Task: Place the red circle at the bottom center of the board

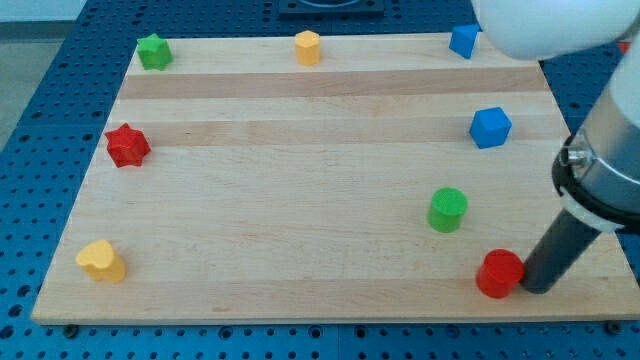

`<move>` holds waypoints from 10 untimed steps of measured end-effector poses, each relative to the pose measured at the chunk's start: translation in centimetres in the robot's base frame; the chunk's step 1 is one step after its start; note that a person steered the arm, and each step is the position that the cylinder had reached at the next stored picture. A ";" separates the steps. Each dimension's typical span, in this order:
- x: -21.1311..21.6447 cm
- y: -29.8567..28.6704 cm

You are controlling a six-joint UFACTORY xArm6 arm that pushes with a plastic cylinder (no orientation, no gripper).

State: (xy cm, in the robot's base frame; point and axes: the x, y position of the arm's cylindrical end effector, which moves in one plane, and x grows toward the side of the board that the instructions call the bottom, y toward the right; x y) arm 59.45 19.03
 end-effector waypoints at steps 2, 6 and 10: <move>0.0 -2.2; -0.3 -6.4; -2.3 -11.0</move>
State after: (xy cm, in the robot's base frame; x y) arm 57.20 8.04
